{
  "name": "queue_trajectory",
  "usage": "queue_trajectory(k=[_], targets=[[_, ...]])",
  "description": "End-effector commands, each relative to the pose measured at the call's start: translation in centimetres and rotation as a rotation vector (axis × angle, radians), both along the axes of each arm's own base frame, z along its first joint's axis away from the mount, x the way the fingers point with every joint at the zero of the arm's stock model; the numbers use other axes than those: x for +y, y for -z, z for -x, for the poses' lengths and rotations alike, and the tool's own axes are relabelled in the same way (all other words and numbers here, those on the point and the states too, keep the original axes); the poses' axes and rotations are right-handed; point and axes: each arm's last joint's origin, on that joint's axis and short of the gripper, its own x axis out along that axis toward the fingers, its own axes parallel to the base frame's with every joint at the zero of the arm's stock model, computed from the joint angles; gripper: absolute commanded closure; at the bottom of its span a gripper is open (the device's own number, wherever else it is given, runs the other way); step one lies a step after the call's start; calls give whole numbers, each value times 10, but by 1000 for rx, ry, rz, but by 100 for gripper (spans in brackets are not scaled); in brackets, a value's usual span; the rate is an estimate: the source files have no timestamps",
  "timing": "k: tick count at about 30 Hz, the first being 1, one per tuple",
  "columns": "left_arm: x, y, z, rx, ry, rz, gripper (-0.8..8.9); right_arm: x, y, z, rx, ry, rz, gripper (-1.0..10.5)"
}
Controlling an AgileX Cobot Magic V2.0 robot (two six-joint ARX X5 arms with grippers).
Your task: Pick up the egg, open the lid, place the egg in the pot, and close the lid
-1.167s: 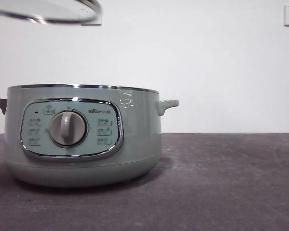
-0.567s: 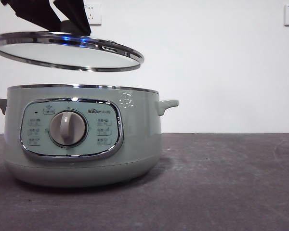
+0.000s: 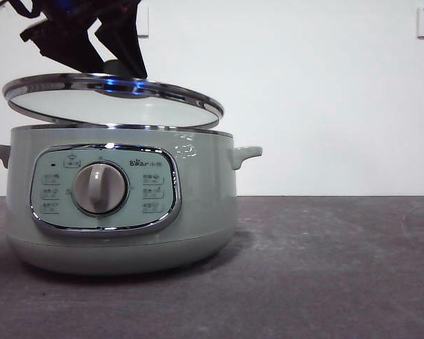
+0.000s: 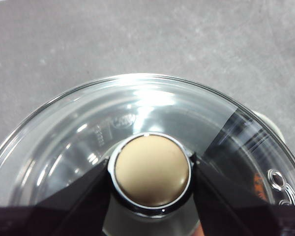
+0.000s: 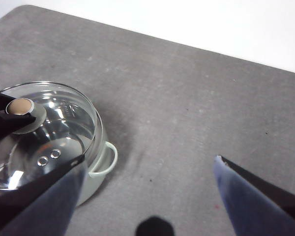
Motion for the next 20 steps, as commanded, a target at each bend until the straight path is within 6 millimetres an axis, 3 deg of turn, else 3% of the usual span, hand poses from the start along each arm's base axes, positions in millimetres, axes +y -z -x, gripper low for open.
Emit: queue_trajectory(k=[1, 10, 20], targets=[[-4, -5, -4, -35, 4, 30, 822, -1, 0, 0, -1, 26, 0, 510], [-9, 10, -11, 24, 11, 2, 822, -1, 0, 0, 4, 27, 2, 510], [-16, 18, -3, 112, 63, -28, 822, -1, 0, 0, 3, 27, 2, 510]])
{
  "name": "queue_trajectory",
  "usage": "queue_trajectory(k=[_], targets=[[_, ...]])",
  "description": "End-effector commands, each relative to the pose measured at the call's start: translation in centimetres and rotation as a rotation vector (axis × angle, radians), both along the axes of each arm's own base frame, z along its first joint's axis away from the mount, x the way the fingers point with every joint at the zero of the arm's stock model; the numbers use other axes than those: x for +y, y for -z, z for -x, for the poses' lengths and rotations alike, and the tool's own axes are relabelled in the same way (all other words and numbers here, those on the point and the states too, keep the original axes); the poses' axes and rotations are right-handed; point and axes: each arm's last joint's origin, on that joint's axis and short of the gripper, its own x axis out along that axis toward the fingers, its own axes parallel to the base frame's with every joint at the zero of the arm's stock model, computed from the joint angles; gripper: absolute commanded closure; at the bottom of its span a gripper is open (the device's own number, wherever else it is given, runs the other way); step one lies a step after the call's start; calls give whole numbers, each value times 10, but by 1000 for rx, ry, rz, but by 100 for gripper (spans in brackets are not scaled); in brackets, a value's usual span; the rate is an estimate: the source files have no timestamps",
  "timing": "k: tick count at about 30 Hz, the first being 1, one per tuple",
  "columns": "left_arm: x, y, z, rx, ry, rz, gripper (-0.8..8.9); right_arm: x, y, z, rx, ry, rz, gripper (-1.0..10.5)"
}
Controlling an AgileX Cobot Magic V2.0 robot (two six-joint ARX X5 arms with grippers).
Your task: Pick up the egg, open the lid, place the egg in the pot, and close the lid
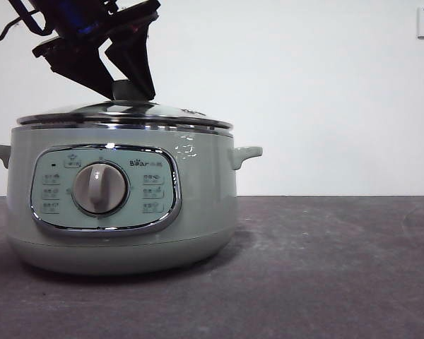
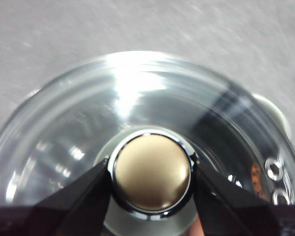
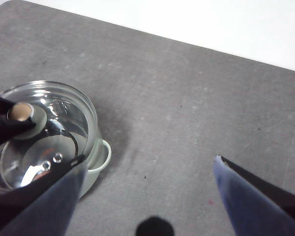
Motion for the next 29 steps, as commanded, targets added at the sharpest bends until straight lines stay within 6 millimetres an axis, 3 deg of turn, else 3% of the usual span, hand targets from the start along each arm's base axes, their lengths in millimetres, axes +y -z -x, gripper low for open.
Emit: queue_trajectory(k=[1, 25, 27, 29], targets=[[-5, 5, 3, 44, 23, 8, 822, 0, -1, 0, -2, 9, -13, 510], [-4, 9, 7, 50, -10, -97, 808, 0, -1, 0, -1, 9, -12, 510], [-4, 9, 7, 48, -6, -91, 717, 0, -1, 0, -1, 9, -12, 510], [-4, 9, 6, 43, -7, -88, 526, 0, -1, 0, -1, 9, -12, 510]])
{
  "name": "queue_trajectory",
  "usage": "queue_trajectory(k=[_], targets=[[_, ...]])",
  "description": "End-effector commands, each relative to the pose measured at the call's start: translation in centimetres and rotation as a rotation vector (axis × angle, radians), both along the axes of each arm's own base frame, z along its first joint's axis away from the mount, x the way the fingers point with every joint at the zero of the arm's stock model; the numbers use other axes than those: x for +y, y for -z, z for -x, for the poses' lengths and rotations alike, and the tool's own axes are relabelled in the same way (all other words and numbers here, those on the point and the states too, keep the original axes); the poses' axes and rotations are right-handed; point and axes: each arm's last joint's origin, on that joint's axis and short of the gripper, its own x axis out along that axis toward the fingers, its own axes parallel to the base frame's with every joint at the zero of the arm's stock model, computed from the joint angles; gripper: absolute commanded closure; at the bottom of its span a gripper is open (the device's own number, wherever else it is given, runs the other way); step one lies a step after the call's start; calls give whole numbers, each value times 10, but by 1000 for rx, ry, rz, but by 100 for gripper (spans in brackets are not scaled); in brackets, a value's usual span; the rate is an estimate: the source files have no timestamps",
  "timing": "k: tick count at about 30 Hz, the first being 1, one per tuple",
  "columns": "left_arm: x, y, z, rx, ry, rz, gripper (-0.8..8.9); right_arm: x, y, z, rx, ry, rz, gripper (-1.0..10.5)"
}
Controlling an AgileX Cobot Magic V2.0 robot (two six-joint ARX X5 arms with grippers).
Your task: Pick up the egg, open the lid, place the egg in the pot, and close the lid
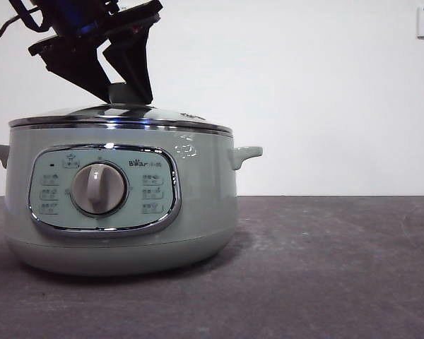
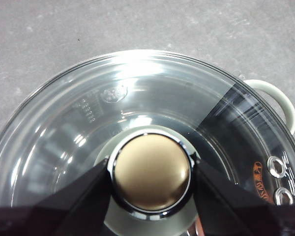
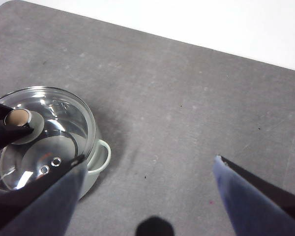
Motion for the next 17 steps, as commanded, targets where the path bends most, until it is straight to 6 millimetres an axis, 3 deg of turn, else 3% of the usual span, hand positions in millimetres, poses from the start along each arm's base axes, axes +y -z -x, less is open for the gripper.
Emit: queue_trajectory(k=[1, 2, 9, 17], targets=[[-2, 8, 1, 23, 27, -34, 449, 0, -1, 0, -1, 7, -10, 510], [-2, 7, 1, 18, 27, -32, 399, 0, 0, 0, 0, 7, -9, 510], [-1, -6, 3, -50, 25, 9, 400, 0, 0, 0, 9, 6, -18, 510], [18, -50, 43, -173, 47, 92, 406, -4, 9, 5, 21, 5, -9, 511]])
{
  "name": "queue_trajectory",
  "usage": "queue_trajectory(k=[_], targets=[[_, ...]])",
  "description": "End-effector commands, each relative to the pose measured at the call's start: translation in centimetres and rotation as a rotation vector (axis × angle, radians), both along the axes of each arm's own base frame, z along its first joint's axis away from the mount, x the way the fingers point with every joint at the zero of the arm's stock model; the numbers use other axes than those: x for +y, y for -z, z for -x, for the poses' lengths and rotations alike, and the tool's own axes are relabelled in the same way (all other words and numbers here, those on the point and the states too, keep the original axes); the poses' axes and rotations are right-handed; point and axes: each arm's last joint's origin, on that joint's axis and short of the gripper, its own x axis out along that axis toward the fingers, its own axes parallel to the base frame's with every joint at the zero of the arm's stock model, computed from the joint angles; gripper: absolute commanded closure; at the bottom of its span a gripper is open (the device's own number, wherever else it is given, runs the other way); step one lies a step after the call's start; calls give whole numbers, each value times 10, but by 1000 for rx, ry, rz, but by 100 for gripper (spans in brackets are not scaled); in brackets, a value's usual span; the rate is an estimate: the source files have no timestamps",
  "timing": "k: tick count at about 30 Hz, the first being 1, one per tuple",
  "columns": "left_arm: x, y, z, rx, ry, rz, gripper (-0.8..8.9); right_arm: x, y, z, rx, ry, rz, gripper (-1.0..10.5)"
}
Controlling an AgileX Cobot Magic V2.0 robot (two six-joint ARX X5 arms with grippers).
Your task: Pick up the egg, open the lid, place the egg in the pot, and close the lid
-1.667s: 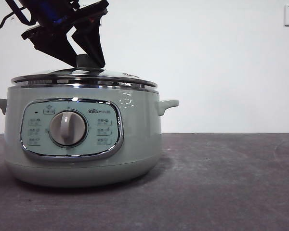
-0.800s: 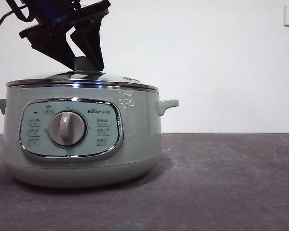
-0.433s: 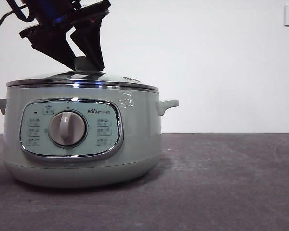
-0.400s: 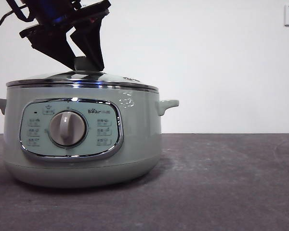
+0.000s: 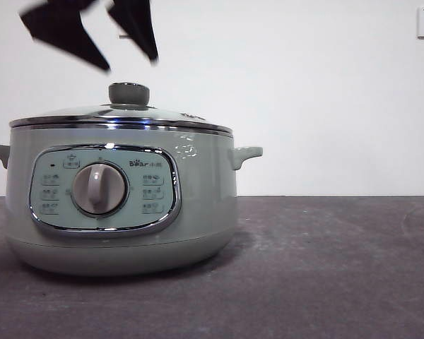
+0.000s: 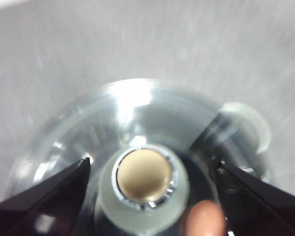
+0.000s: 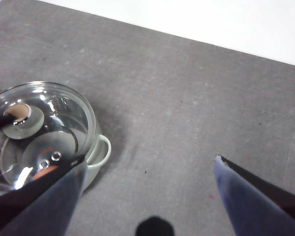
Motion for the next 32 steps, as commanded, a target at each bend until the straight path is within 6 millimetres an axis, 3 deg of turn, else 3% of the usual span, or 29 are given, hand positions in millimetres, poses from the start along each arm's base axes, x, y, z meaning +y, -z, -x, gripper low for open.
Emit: queue_trajectory(k=[1, 6, 10, 12, 18, 25, 32], targets=[[8, -15, 19, -43, 27, 22, 407, -3, 8, 4, 8, 0, -11, 514], [27, -37, 55, -86, 79, 78, 452, -7, 31, 10, 8, -50, -57, 703], [40, -47, 78, -130, 104, 77, 843, -11, 57, 15, -17, -59, -86, 885], [45, -50, 87, -143, 112, 69, 821, -13, 70, 17, -33, -60, -100, 956], [60, -46, 107, -211, 57, 61, 821, -18, 115, 24, -112, -63, -167, 958], [78, -7, 130, -268, 8, 71, 821, -29, 164, 35, -187, -73, -209, 958], [85, 11, 139, -182, 0, 35, 817, -32, 174, 37, -129, 18, -216, 946]])
